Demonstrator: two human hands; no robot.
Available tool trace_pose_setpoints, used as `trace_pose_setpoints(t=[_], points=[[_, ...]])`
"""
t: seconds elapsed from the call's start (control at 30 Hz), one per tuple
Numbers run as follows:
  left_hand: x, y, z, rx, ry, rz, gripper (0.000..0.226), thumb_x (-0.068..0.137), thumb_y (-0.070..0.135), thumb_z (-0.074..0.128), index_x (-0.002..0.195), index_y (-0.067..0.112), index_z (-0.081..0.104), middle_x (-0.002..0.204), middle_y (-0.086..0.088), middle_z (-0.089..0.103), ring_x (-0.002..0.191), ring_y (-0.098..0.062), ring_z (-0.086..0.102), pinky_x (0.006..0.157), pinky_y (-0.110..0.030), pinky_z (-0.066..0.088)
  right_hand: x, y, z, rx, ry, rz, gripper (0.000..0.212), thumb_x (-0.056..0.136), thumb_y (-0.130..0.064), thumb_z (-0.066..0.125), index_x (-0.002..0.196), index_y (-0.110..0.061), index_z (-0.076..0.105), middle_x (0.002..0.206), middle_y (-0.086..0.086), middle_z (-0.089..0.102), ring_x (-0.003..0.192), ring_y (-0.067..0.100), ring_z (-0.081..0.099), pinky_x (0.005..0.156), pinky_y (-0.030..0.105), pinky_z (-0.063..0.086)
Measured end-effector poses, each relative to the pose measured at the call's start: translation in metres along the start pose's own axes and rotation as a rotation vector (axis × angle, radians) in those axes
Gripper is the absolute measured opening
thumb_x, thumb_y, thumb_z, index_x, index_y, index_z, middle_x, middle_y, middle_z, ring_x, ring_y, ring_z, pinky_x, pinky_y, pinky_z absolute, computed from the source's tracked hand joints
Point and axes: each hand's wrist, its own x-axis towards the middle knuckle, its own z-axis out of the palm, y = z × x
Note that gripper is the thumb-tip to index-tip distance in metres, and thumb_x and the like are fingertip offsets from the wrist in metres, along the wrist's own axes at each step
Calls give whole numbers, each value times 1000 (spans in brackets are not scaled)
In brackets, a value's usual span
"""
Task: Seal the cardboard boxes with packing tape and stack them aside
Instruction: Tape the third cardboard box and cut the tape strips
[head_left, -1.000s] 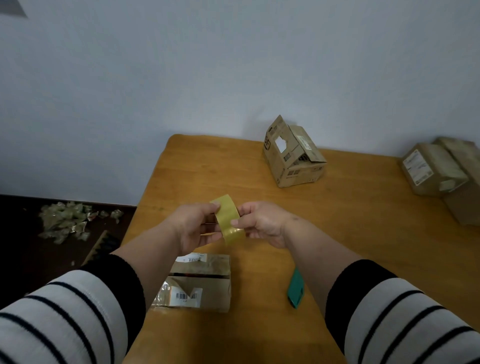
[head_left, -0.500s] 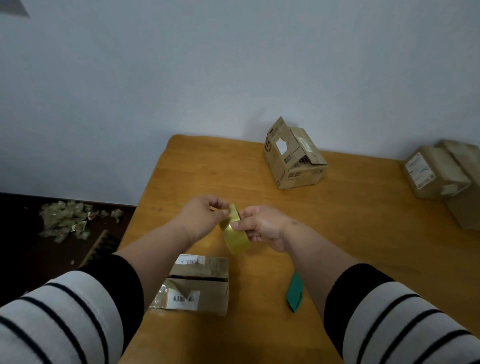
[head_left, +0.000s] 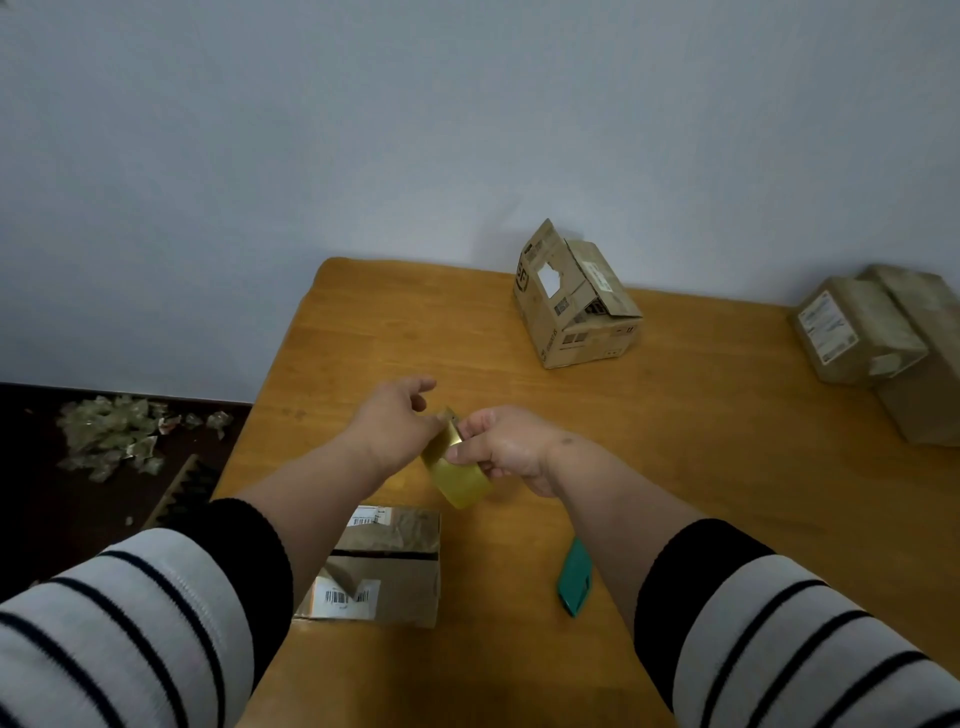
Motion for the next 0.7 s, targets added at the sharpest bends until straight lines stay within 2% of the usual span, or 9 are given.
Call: trace_pose_setpoints(t=[0.07, 0.13, 0.2, 0.27, 0.33, 0.57, 0.7], points=[[1, 0, 2, 44, -47, 10, 38, 96, 18, 59, 134, 17, 58, 124, -3, 58, 100, -14, 54, 81, -21, 39, 0, 0, -1, -25, 1, -10, 16, 88, -10, 70, 101, -10, 62, 90, 11, 55, 75, 18, 48, 62, 27, 37], [1, 0, 3, 110, -59, 26, 34, 96, 16, 57, 129, 16, 62, 125, -5, 62, 104, -17, 58, 85, -24, 44, 1, 1, -3, -53, 3, -10, 16, 87, -10, 70, 98, -13, 59, 88, 10, 53, 73, 19, 45, 60, 27, 34], [2, 1, 4, 170, -47, 31, 30, 96, 17, 57, 124, 18, 66, 112, -2, 65, 94, -18, 62, 81, -27, 49, 2, 3, -4, -52, 6, -2, 15, 87, -10, 71, 95, -13, 58, 83, 9, 52, 69, 16, 44, 59, 26, 33], [3, 1, 5, 200, -29, 38, 27, 96, 18, 57, 120, 21, 68, 97, 3, 62, 84, -15, 60, 74, -25, 48, 3, 5, -5, -44, 13, 1, 16, 87, -10, 71, 94, -13, 57, 80, 7, 51, 66, 14, 43, 59, 26, 33], [4, 0, 6, 220, -6, 43, 24, 95, 17, 58, 117, 21, 69, 90, 7, 59, 82, -13, 58, 71, -24, 45, 5, 6, -6, -49, 18, 0, 16, 87, -11, 71, 95, -13, 58, 81, 7, 51, 66, 14, 43, 59, 26, 33], [8, -2, 5, 254, 19, 78, 8, 91, 16, 62, 92, 22, 66, 80, 9, 60, 75, -11, 57, 64, -23, 45, 10, 7, -6, -64, 26, -8, 15, 86, -12, 72, 94, -13, 59, 84, 8, 52, 68, 15, 43, 61, 27, 33], [11, -2, 1, 312, 26, 91, 11, 93, 18, 61, 84, 23, 62, 77, 10, 59, 71, -10, 54, 59, -23, 42, 10, 3, -3, -64, 21, 9, 13, 86, -13, 73, 92, -13, 61, 83, 4, 55, 70, 13, 46, 60, 25, 36]])
